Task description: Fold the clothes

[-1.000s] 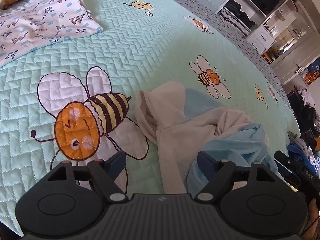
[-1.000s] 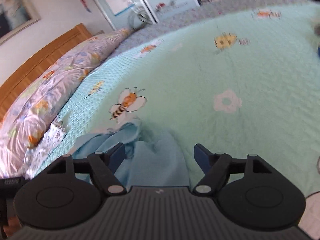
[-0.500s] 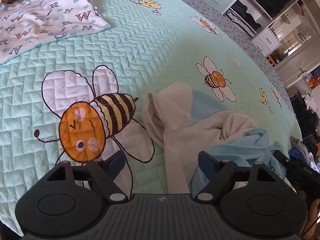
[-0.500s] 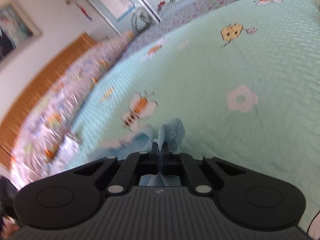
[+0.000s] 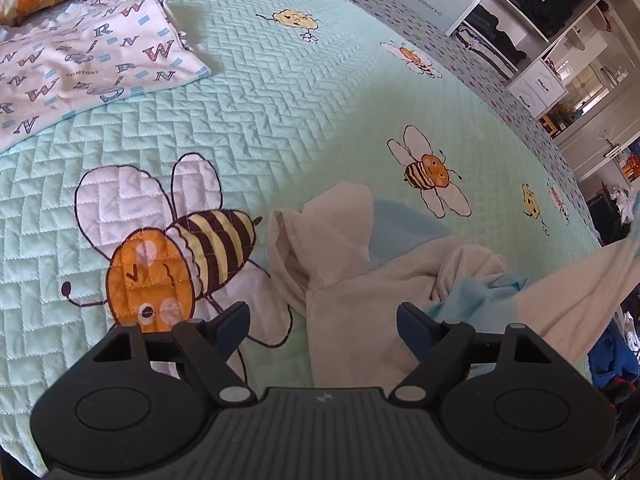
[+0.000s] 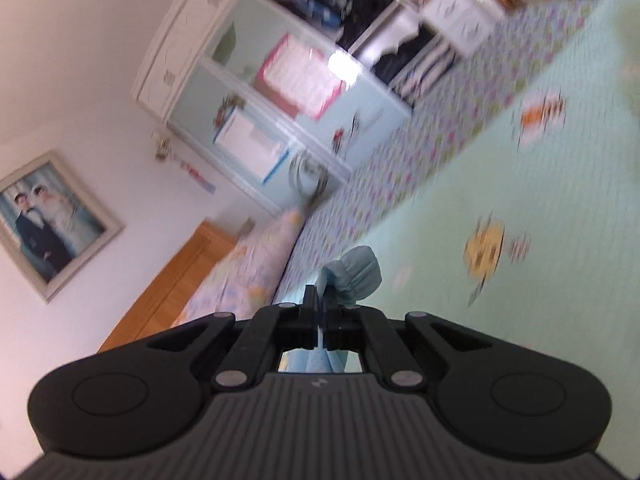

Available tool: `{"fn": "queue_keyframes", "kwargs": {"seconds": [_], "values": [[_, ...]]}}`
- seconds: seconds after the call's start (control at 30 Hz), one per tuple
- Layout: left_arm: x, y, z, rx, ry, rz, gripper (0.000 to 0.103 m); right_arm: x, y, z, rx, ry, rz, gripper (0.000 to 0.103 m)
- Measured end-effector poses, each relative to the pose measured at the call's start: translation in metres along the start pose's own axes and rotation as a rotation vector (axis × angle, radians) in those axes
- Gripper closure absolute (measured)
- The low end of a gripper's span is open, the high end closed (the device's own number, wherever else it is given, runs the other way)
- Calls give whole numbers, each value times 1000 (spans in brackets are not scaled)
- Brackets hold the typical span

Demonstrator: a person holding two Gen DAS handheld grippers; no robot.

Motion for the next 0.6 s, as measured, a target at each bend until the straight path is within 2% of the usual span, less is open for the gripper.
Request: {"fn": "queue_keyframes", "kwargs": {"seconds": [0.07, 0.17, 0.2, 0.27, 0.3, 0.4, 0.47, 0.53, 0.6], "values": [[1, 8, -6, 0, 15, 7, 20, -4, 19, -51, -72, 106, 85, 101], [6, 23, -9, 18, 25, 17, 20, -25, 62, -119, -229, 242, 287, 101], [8, 29, -10, 27, 27, 20, 20, -31, 80, -132, -263, 251, 359, 97], [15, 40, -8, 52, 20, 15, 20, -43, 124, -145, -300, 208, 506, 87], [18, 44, -7, 65, 14, 12, 20, -50, 144, -147, -297, 185, 568, 76], [25, 53, -3, 77, -3, 23, 20, -90, 187, -126, -204, 207, 696, 72], [26, 56, -2, 79, -3, 28, 20, -112, 201, -99, -145, 208, 717, 71], [23, 57, -1, 80, 4, 36, 20, -123, 199, -65, -104, 187, 669, 71], [20, 55, -2, 69, 13, 37, 20, -120, 182, -25, -49, 152, 547, 69]]}}
Point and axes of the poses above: each gripper's, at about its wrist camera, not at the fingertips, and x roughly the way its jaws point, y to its right, z to its underside, the point moved 7 cm from there along x, roughly the way its jaws point, and after that the axes turned 10 degrees about -z, right-handed, at the moved point
